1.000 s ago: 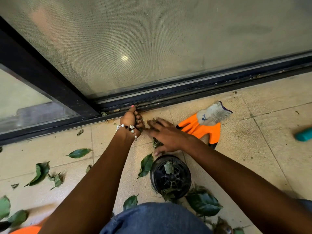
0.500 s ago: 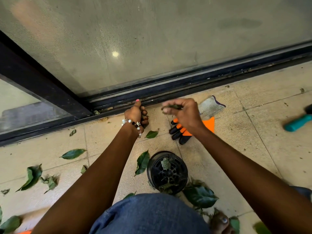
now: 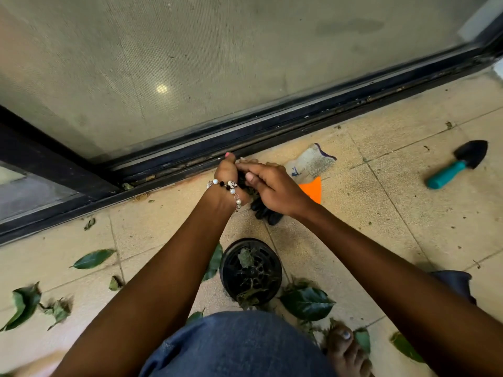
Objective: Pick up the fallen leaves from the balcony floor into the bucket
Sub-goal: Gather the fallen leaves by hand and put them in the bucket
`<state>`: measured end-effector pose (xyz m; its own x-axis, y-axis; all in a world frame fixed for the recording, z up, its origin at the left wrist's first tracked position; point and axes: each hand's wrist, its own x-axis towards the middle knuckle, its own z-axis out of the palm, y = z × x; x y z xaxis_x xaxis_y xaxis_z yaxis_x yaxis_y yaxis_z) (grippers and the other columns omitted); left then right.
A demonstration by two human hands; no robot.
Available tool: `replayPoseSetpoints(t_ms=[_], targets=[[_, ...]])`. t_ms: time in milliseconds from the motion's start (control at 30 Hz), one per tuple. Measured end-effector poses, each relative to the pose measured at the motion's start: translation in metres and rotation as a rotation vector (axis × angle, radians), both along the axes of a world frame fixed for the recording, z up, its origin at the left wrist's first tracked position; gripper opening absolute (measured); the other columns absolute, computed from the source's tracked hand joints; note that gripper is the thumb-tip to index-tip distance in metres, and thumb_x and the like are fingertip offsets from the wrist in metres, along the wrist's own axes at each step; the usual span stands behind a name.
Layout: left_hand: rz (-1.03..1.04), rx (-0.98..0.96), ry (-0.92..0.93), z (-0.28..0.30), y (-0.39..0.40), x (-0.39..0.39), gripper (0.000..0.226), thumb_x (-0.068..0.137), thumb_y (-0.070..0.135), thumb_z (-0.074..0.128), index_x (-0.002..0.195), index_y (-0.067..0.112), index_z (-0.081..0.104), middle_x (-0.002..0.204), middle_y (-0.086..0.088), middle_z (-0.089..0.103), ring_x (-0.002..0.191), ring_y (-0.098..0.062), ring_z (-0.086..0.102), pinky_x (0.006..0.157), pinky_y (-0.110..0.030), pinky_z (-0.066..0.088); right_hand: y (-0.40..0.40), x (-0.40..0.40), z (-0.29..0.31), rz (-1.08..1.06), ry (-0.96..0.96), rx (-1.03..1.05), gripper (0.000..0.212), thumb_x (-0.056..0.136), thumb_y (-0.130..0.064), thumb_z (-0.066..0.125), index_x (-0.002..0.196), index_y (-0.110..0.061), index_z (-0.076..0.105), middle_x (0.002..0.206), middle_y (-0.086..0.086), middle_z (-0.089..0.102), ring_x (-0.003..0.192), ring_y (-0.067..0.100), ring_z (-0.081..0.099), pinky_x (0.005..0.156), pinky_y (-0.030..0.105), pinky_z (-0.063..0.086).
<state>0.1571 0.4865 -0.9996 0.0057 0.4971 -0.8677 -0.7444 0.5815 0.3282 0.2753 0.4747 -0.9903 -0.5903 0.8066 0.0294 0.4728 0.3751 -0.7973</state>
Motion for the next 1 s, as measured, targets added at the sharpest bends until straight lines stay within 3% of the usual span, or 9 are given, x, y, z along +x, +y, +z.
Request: replayPoseSetpoints(t_ms=[67, 133, 233, 300, 433, 633, 733, 800, 1000], targets=[[0.020, -0.004, -0.026, -0.002, -0.002, 0.000, 0.038, 0.098, 0.043, 0.048, 0.081, 0.012, 0.062, 0.060, 0.000, 0.060, 0.048, -0.014, 0.056, 0.045, -0.018, 0.044, 0.000, 0.000, 0.001, 0.024, 0.002, 0.020, 0.038, 0.091, -0.008, 0.047, 0.125, -0.003, 0.062, 0.129, 0.017, 0.061, 0.127, 0.027, 0.054, 0.106, 0.036, 0.043], [0.029, 0.016, -0.068, -0.001, -0.006, 0.000, 0.040, 0.099, 0.032, 0.048, 0.064, 0.013, 0.050, 0.044, 0.001, 0.047, 0.031, -0.011, 0.041, 0.035, -0.013, 0.034, -0.001, 0.000, 0.003, -0.049, 0.053, 0.041, 0.030, 0.088, -0.002, 0.058, 0.116, -0.004, 0.069, 0.117, 0.014, 0.069, 0.113, 0.022, 0.064, 0.096, 0.029, 0.051], [0.016, -0.001, -0.083, -0.004, -0.011, -0.001, 0.040, 0.098, 0.021, 0.044, 0.060, 0.016, 0.033, 0.036, 0.001, 0.029, 0.024, -0.011, 0.026, 0.031, -0.010, 0.024, -0.004, 0.000, 0.009, -0.148, 0.099, 0.089, 0.020, 0.079, 0.002, 0.072, 0.097, -0.006, 0.076, 0.095, 0.007, 0.075, 0.089, 0.014, 0.069, 0.080, 0.013, 0.052], [0.019, -0.033, -0.034, -0.005, -0.012, -0.002, 0.037, 0.097, 0.021, 0.045, 0.062, 0.017, 0.033, 0.041, 0.001, 0.029, 0.025, -0.012, 0.025, 0.033, -0.009, 0.023, -0.004, 0.002, 0.017, -0.129, 0.066, 0.076, 0.016, 0.078, 0.001, 0.074, 0.091, -0.007, 0.076, 0.089, 0.003, 0.074, 0.083, 0.009, 0.067, 0.076, 0.007, 0.047], [0.010, -0.018, 0.033, 0.009, -0.014, 0.000, 0.040, 0.098, 0.027, 0.044, 0.060, 0.020, 0.032, 0.041, 0.005, 0.028, 0.026, -0.010, 0.023, 0.036, -0.010, 0.019, -0.006, 0.019, 0.054, -0.041, -0.078, 0.012, 0.013, 0.080, -0.004, 0.075, 0.093, -0.008, 0.076, 0.090, 0.003, 0.074, 0.082, 0.010, 0.067, 0.076, 0.016, 0.049], [0.002, 0.077, 0.055, 0.054, -0.001, -0.007, 0.042, 0.100, 0.026, 0.039, 0.058, 0.023, 0.031, 0.035, 0.008, 0.025, 0.026, -0.008, 0.021, 0.037, -0.007, 0.017, 0.003, 0.024, 0.127, 0.192, -0.335, 0.110, 0.015, 0.086, -0.012, 0.070, 0.100, -0.007, 0.074, 0.096, 0.007, 0.074, 0.085, 0.015, 0.065, 0.075, 0.025, 0.044], [0.005, 0.076, 0.035, 0.069, -0.004, -0.008, 0.042, 0.098, 0.026, 0.042, 0.057, 0.022, 0.033, 0.036, 0.008, 0.026, 0.026, -0.009, 0.023, 0.036, -0.009, 0.019, -0.002, 0.013, 0.136, 0.076, -0.401, 0.004, 0.021, 0.086, -0.015, 0.070, 0.106, -0.008, 0.071, 0.095, 0.011, 0.073, 0.088, 0.021, 0.067, 0.077, 0.026, 0.046], [0.025, 0.062, 0.030, 0.076, -0.009, -0.011, 0.043, 0.097, 0.028, 0.046, 0.057, 0.021, 0.035, 0.037, 0.008, 0.028, 0.027, -0.009, 0.024, 0.035, -0.010, 0.021, -0.014, 0.003, 0.135, 0.109, -0.500, -0.082, 0.025, 0.084, -0.015, 0.072, 0.109, -0.009, 0.070, 0.095, 0.012, 0.072, 0.093, 0.024, 0.065, 0.081, 0.030, 0.049], [0.058, -0.001, 0.032, 0.077, -0.052, -0.021, 0.045, 0.100, 0.033, 0.045, 0.057, 0.021, 0.037, 0.036, 0.008, 0.028, 0.028, -0.008, 0.025, 0.037, -0.010, 0.020, -0.062, -0.010, 0.127, 0.090, -0.586, -0.333, 0.058, 0.078, -0.015, 0.079, 0.131, -0.014, 0.055, 0.123, 0.013, 0.061, 0.117, 0.028, 0.053, 0.079, 0.027, 0.037]])
